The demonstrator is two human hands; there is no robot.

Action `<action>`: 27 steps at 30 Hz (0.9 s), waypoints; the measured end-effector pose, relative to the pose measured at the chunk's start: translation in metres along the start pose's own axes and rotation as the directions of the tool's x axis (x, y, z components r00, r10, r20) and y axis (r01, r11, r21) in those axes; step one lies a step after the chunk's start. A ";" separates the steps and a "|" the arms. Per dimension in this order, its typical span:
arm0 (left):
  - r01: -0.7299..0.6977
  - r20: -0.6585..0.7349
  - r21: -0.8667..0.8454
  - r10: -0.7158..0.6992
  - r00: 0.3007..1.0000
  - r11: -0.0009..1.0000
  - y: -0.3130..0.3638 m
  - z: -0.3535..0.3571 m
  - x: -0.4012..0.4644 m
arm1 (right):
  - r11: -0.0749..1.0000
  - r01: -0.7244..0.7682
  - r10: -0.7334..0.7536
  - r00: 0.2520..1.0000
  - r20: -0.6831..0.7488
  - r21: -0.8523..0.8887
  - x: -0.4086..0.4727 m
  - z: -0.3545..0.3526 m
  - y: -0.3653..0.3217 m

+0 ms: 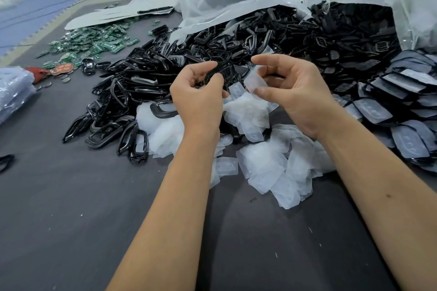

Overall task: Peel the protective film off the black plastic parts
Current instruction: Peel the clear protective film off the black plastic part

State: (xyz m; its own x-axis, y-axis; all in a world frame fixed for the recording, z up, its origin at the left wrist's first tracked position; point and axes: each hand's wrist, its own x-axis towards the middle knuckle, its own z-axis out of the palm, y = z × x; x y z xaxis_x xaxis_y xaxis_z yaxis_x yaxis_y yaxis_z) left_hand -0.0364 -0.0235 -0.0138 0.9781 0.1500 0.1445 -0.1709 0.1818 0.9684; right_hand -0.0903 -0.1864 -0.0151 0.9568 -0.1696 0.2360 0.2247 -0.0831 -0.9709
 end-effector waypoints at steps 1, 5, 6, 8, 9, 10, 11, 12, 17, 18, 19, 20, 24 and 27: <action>0.002 0.010 -0.006 -0.002 1.000 1.000 0.000 0.000 0.000 | 1.000 0.004 -0.004 1.000 -0.006 0.009 0.000 0.001 0.000; 0.028 0.063 -0.028 -0.026 0.998 0.999 0.000 -0.002 0.002 | 1.000 -0.011 0.011 1.000 -0.012 0.014 -0.002 0.002 0.000; 0.033 0.075 -0.031 -0.031 0.997 0.999 0.000 -0.003 0.002 | 1.000 -0.013 0.012 1.000 -0.022 -0.005 -0.002 0.002 0.001; 0.037 0.095 -0.031 -0.034 0.995 0.999 -0.001 -0.004 0.003 | 1.000 -0.002 0.002 0.998 -0.060 -0.003 -0.002 0.003 0.002; 0.038 0.109 -0.029 -0.035 0.993 0.999 -0.001 -0.004 0.004 | 0.999 0.005 -0.002 0.997 -0.072 0.038 -0.002 0.004 0.002; 0.040 0.128 -0.026 -0.036 0.991 0.999 -0.002 -0.004 0.004 | 0.997 0.013 -0.007 0.997 -0.081 0.078 -0.001 0.004 0.002; 0.040 0.151 -0.021 -0.037 0.988 0.999 -0.002 -0.005 0.004 | 0.995 0.026 -0.017 0.996 -0.091 0.097 -0.001 0.005 0.002; 0.038 0.176 -0.015 -0.035 0.984 0.999 -0.003 -0.006 0.004 | 0.994 0.039 -0.028 0.994 -0.108 0.099 0.000 0.005 0.001; 0.008 0.271 0.017 -0.013 0.963 1.000 -0.004 -0.006 0.004 | 0.994 0.104 -0.098 0.984 -0.149 0.028 0.001 0.004 0.001; 0.002 0.275 0.018 -0.007 0.961 1.000 -0.004 -0.006 0.003 | 0.993 0.116 -0.114 0.982 -0.151 0.004 0.000 0.004 0.000; -0.006 0.277 0.019 0.000 0.961 1.000 -0.005 -0.005 0.003 | 0.992 0.125 -0.125 0.979 -0.159 -0.010 0.000 0.004 0.000; -0.015 0.281 0.024 0.008 0.960 1.000 -0.005 -0.005 0.003 | 0.991 0.130 -0.131 0.977 -0.170 -0.016 -0.001 0.004 -0.001; -0.036 0.319 0.045 0.020 0.947 0.998 -0.006 -0.005 0.002 | 0.991 0.133 -0.134 0.977 -0.165 -0.022 -0.002 0.008 -0.004; -0.033 0.355 0.035 0.018 0.935 0.999 -0.006 -0.004 0.000 | 0.990 0.130 -0.135 0.979 -0.154 -0.046 -0.003 0.009 -0.004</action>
State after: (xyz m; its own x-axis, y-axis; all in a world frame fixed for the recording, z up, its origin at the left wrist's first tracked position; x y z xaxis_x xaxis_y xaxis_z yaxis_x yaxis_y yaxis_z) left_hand -0.0360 -0.0203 -0.0204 0.9532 -0.2018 0.2249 -0.1987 0.1424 0.9697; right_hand -0.0920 -0.1764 -0.0121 0.8777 -0.3060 0.3688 0.3382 -0.1497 -0.9291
